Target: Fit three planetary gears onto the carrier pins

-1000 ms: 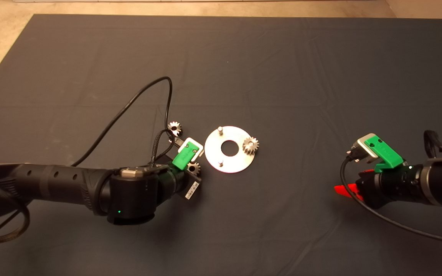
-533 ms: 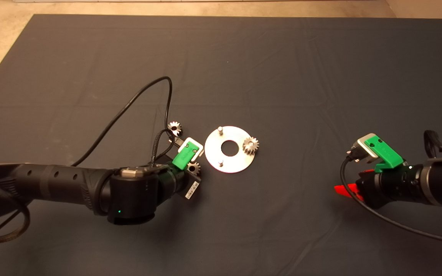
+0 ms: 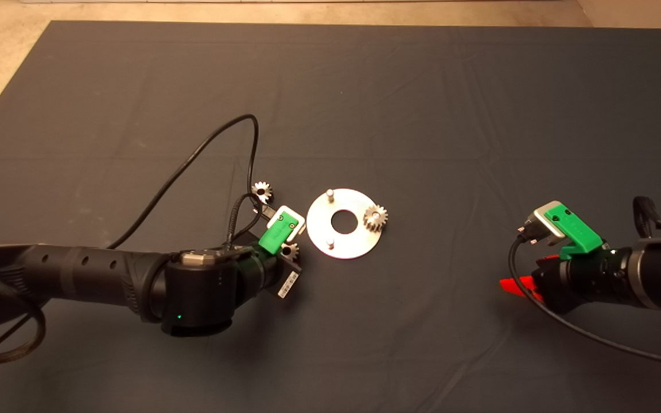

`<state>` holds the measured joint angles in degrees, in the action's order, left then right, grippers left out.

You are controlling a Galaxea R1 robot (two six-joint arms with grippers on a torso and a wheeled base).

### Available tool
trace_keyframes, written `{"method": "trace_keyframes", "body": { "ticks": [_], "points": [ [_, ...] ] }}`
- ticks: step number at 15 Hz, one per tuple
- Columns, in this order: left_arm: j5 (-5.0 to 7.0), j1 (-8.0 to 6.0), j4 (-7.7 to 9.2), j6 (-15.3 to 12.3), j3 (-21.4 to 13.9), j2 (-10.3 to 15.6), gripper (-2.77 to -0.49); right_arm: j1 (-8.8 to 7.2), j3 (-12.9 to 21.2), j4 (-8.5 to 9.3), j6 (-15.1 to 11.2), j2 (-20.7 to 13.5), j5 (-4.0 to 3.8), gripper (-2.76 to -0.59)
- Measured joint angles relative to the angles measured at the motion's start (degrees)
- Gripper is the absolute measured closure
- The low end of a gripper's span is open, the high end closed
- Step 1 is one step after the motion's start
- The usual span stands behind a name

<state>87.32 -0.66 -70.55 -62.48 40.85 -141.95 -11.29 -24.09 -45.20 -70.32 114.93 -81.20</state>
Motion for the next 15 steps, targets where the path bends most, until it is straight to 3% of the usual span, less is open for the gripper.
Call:
{"method": "trace_keyframes", "body": {
  "ticks": [1, 5, 9, 11, 15],
  "points": [
    [0.0, 0.02, 0.01, 0.02, 0.0, -0.02, -1.26, 0.02, 0.0, 0.01, 0.02, 0.0, 0.0, -1.92],
    [0.02, 0.0, -0.28, 0.0, 0.0, -0.17, -1.25, 0.09, 0.0, 0.0, 0.01, 0.0, 0.0, -1.92],
    [0.09, 0.0, -0.82, 0.0, 0.0, -0.83, -1.25, 1.13, 0.0, -0.05, 0.0, 0.0, -0.02, -1.92],
    [0.16, 0.0, -1.09, -0.01, 0.0, -1.08, -1.11, 1.15, 0.0, -0.02, 0.0, 0.0, -0.02, -1.92],
    [0.16, 0.02, -1.28, -0.01, 0.0, -1.12, -1.04, 1.45, 0.0, -0.07, 0.02, 0.0, -0.02, -1.92]
  ]
}}
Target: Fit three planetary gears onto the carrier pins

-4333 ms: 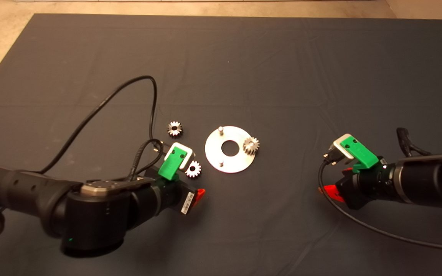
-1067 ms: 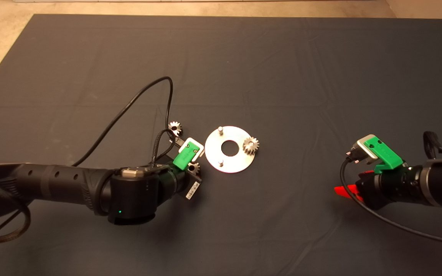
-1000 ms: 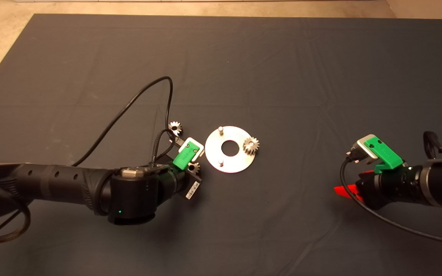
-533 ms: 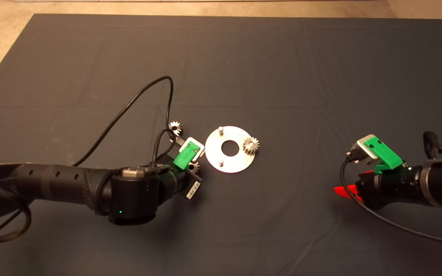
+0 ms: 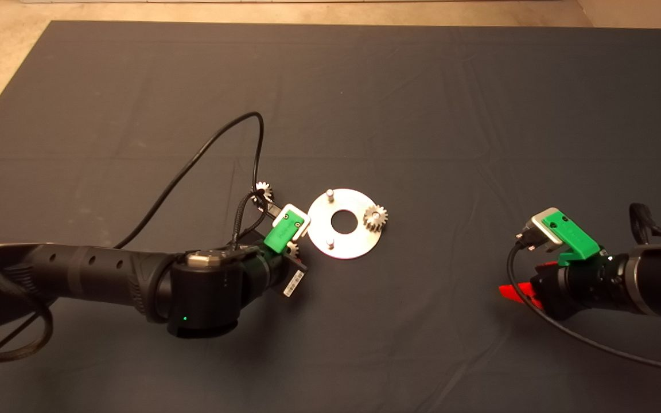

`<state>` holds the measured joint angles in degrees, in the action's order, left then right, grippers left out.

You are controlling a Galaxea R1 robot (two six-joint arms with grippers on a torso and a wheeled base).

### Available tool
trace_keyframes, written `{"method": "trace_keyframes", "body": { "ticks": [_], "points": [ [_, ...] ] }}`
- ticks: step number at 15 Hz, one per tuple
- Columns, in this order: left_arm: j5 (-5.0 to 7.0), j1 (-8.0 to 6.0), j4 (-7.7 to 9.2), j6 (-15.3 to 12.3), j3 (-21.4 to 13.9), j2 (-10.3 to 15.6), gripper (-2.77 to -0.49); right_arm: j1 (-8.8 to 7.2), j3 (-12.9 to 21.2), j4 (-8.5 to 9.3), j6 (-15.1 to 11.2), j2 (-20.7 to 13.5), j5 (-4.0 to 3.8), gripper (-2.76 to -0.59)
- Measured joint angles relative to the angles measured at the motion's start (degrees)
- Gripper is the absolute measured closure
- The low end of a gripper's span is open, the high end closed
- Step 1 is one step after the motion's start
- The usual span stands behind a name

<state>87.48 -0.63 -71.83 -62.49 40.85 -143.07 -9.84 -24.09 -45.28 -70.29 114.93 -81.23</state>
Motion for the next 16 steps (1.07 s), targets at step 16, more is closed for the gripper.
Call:
{"method": "trace_keyframes", "body": {
  "ticks": [16],
  "points": [
    [0.0, -0.77, -0.5, 0.26, -2.05, 0.02, -0.75, 0.43, 0.02, -0.09, 0.0, -0.02, 0.0, -1.92]
  ]
}}
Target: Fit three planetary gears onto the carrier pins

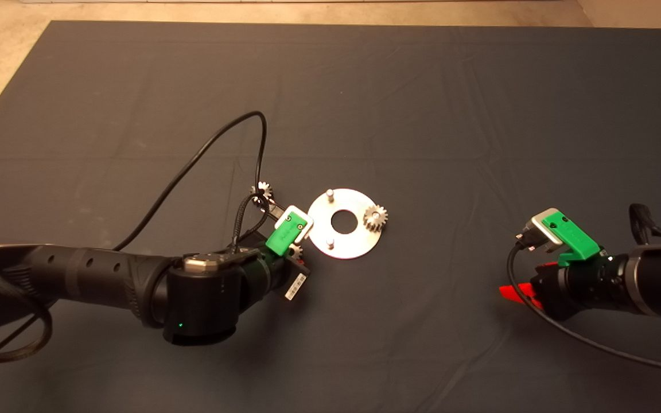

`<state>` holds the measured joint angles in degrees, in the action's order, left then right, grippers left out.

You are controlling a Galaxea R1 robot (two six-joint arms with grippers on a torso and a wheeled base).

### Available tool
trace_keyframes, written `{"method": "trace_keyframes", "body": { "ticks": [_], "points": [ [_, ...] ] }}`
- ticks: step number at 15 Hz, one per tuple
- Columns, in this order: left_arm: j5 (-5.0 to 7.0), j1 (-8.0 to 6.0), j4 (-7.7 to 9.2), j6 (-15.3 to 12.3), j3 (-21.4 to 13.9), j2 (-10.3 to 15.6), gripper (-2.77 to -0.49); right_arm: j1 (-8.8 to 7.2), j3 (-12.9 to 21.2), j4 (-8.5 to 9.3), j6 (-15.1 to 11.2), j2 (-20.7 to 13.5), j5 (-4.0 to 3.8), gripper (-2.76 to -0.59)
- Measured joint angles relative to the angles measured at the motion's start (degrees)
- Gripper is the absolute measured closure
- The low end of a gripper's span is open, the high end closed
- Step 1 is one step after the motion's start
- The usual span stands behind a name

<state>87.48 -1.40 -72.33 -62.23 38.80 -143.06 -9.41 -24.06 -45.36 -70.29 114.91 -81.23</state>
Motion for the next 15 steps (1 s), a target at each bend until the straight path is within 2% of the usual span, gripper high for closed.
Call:
{"method": "trace_keyframes", "body": {
  "ticks": [1, 4, 9, 15],
  "points": [
    [0.02, -0.7, 0.02, 0.01, -0.27, 0.01, -0.68, 0.24, 0.0, -0.11, 0.0, 0.0, 0.0, -1.92],
    [0.02, -2.77, 0.06, 0.0, -1.81, -0.21, -0.65, 0.35, 0.0, -0.34, 0.0, 0.02, -0.03, -1.92],
    [0.02, -5.7, 0.59, -0.03, -2.78, -2.53, -0.65, 0.38, 0.0, -0.37, 0.0, 0.0, -0.05, -1.92],
    [0.04, -6.56, 1.72, -0.33, -3.22, -4.74, -0.64, 0.36, 0.01, -0.56, 0.0, 0.0, -0.13, -1.92]
  ]
}}
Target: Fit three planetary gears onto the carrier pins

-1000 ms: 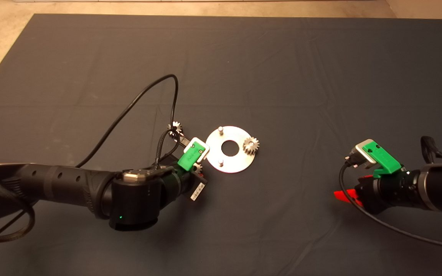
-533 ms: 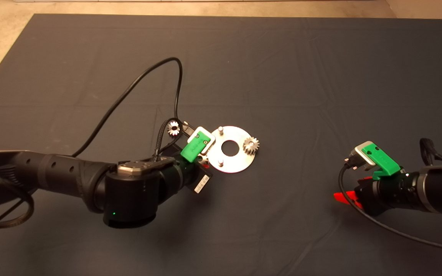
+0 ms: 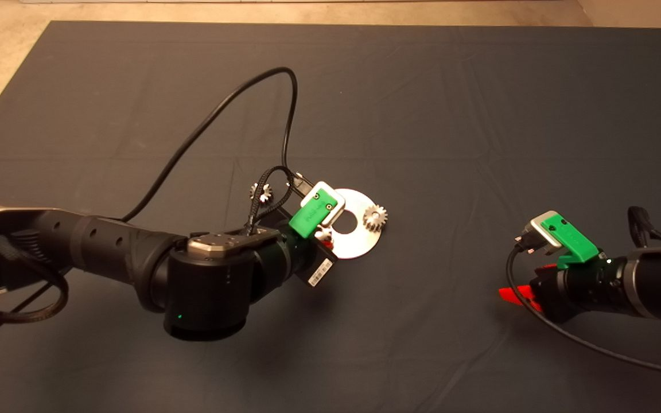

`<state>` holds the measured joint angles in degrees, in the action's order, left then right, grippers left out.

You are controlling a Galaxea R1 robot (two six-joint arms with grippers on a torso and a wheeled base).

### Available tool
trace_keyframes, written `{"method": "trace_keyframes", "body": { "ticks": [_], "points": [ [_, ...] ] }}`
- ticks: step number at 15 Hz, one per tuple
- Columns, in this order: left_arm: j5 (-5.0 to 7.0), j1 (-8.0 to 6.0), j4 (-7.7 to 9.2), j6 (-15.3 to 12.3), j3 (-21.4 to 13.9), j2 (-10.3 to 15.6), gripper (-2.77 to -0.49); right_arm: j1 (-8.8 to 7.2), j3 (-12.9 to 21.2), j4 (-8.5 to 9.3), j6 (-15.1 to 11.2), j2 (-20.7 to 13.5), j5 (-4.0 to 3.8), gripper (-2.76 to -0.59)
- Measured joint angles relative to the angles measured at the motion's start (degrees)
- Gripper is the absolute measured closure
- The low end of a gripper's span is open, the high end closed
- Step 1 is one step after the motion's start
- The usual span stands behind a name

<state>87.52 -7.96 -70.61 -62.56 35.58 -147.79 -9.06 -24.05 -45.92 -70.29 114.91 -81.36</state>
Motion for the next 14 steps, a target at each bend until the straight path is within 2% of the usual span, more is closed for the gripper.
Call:
{"method": "trace_keyframes", "body": {
  "ticks": [14],
  "points": [
    [0.18, 0.09, 0.11, -0.59, 0.0, -1.77, -0.64, 0.02, 0.0, -0.11, 0.0, 0.0, 0.07, -1.92]
  ]
}}
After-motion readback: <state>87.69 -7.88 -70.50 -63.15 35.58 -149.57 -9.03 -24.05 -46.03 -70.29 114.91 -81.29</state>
